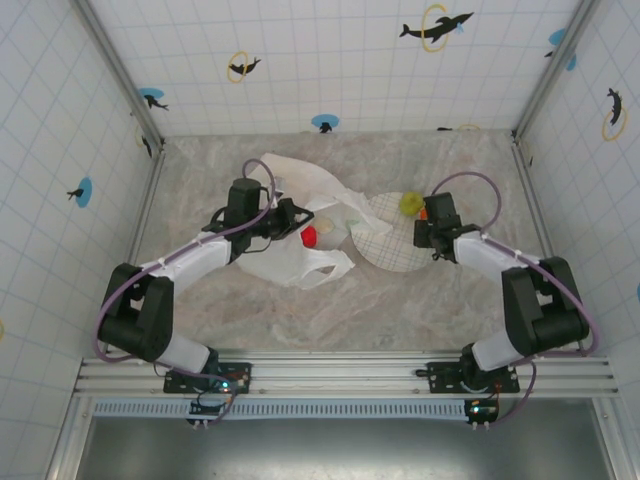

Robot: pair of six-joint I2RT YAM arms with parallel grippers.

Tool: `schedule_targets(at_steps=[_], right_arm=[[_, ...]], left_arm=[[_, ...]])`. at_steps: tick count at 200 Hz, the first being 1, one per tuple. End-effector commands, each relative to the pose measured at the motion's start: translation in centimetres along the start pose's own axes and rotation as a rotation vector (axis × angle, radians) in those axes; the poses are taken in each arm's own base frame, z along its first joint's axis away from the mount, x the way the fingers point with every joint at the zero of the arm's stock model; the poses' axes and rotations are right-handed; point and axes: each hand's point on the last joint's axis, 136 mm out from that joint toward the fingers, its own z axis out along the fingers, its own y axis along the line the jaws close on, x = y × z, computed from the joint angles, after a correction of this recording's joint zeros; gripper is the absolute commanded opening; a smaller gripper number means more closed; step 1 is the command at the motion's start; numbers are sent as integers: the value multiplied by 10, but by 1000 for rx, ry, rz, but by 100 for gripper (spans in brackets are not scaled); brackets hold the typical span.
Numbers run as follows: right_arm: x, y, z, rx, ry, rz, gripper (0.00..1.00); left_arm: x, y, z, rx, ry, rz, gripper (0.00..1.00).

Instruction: Place the fruits into the plastic bag

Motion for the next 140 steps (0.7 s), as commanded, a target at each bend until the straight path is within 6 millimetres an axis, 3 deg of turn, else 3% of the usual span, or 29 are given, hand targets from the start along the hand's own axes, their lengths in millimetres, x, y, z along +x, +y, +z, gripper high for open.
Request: schedule_targets(at_steps=[1, 28, 65, 92, 125, 140], right_arm=[[-10, 2, -16, -45, -65, 13, 50], [-20, 32, -41, -214, -145, -21, 47], [-28, 115, -94, -530, -308, -197, 46], [-23, 170, -126, -650, -404, -376, 47], [-29, 205, -133, -714, -447, -427, 47], [-34, 213, -124, -703, -437, -430, 46]], left_arm=[[-19, -21, -5, 45, -77, -6, 0], [-26, -28, -6, 47, -96, 2, 0], [-26, -31, -9, 38, -87, 5, 0], [-26, -44, -14, 71, -80, 6, 0], [-32, -55, -24, 86, -96, 32, 0], [-32, -49, -27, 73, -102, 30, 0]])
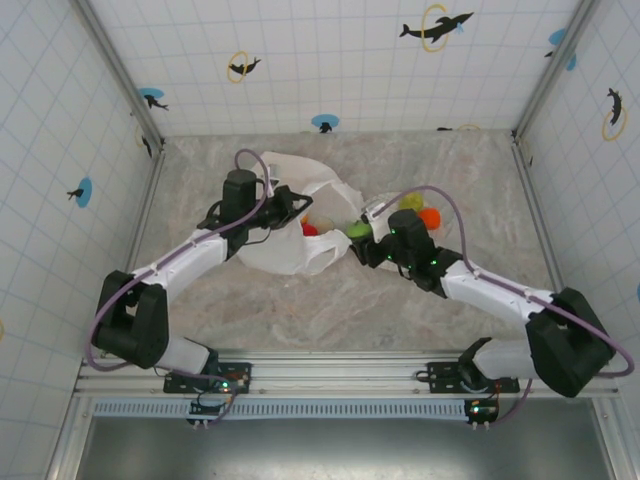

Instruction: Place the fruits into the plastic bag

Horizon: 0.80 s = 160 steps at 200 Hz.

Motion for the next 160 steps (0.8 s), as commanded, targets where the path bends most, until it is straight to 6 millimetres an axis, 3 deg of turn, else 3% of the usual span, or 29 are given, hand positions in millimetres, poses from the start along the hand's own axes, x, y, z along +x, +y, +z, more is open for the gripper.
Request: schedule_targets(at_steps=[1, 27, 77, 133, 160], right_arm=[[-36, 4, 13, -10, -93, -42, 46], [-36, 0, 33, 10, -57, -40, 46], [-34, 46, 48, -110, -72, -122, 47], [-34, 68, 82, -206, -79, -91, 47], [-38, 83, 101, -249, -106, -66, 47]], left_arm=[[-9, -18, -12, 31, -19, 25, 0], [-4, -4, -13, 6, -11, 15, 0], [6, 13, -5, -20, 29, 16, 0], [17, 34, -2, -83, 78, 57, 0], [18, 33, -8, -82, 83, 88, 0]])
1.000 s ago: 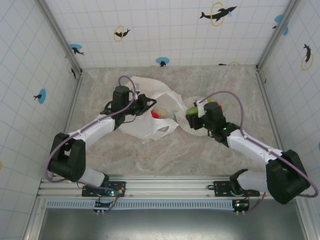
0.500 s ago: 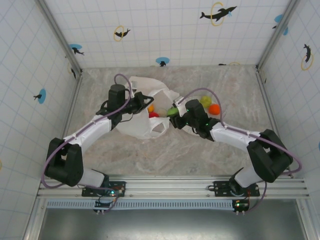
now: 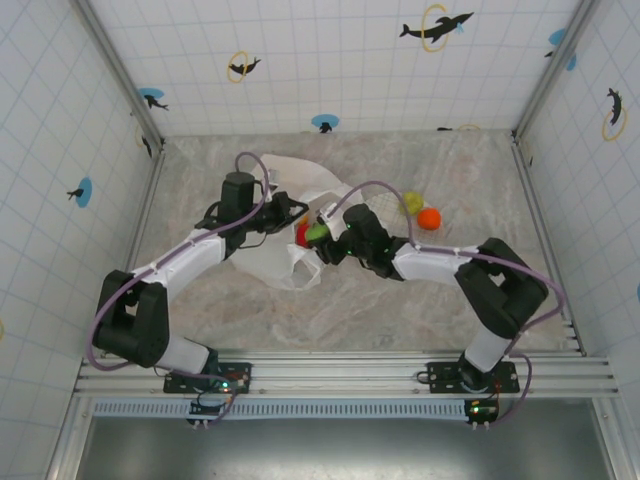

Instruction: Place the fruits into the plastic bag

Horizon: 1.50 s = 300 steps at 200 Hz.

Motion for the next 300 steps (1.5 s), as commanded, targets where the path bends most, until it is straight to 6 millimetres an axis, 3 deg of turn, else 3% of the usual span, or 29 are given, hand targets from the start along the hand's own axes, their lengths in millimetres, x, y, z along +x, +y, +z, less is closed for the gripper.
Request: schedule_targets(at_steps=[1, 67, 105, 210, 258, 300], right_arm=[[-37, 17, 14, -67, -126, 7, 47], [-45, 37, 43, -130, -232, 100, 47], [-44, 30, 54, -88, -293, 183, 47], [-32, 11, 91, 24, -342, 343, 51], [-25, 8, 107, 29, -329, 386, 59], [-25, 10, 103, 21, -315, 371, 74]], left_arm=[[8, 8, -4, -18, 29, 39, 0], [7, 11, -18, 55, 11, -31, 0], [-3, 11, -27, 54, -27, -41, 0], [-4, 19, -28, 49, -36, -67, 0], [-3, 22, -27, 38, -36, -70, 0], [-3, 24, -27, 32, -38, -69, 0]])
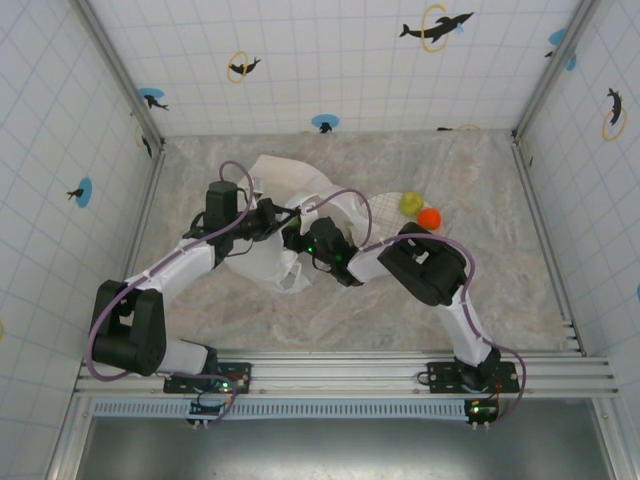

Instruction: Place the fruits into the plastic bag

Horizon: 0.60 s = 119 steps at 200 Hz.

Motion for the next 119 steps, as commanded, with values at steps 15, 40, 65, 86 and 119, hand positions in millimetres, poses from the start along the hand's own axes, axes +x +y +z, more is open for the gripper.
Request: schedule_targets(at_steps=[15, 40, 65, 86, 119], right_arm=[[1, 2, -2, -1, 9, -2, 78], [-10, 13, -8, -42, 3, -22, 83], [-24, 24, -14, -71, -5, -45, 88], [-30, 26, -18, -74, -4, -65, 90], [-33, 24, -29, -72, 2, -76, 90]], left_arm=[[-5, -2, -3, 10, -17, 10, 0], [-5, 0, -4, 7, -18, 8, 0], [-5, 0, -4, 5, -17, 6, 0], [-5, 1, -4, 3, -19, 6, 0], [-5, 2, -5, 0, -21, 6, 0]])
